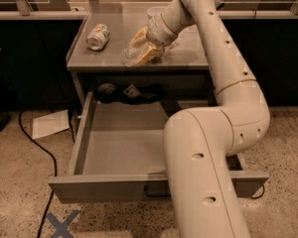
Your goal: Pick water bottle from top drawer and place on counter
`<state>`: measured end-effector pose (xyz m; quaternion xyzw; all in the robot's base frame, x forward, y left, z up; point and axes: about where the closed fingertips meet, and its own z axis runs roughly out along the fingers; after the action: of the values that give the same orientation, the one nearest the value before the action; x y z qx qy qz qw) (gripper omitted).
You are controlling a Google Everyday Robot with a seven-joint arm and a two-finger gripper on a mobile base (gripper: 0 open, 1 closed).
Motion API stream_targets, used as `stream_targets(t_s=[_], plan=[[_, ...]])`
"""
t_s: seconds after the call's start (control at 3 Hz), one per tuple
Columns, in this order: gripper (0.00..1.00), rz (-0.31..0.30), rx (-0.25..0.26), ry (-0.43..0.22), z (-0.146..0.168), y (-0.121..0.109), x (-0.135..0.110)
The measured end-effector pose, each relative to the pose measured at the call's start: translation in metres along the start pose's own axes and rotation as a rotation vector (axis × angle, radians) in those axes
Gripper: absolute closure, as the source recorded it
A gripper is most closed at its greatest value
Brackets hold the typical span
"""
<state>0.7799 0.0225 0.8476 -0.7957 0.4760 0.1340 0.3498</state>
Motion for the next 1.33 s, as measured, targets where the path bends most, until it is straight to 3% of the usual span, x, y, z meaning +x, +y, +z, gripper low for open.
stream_targets(t_s=[0.33, 1.33], plan=[[0.81, 0.000, 0.000, 0.000, -0.0001, -0.0001, 0.0000], [0.12, 0.000, 0.000, 0.000, -0.0001, -0.0001, 0.0000]])
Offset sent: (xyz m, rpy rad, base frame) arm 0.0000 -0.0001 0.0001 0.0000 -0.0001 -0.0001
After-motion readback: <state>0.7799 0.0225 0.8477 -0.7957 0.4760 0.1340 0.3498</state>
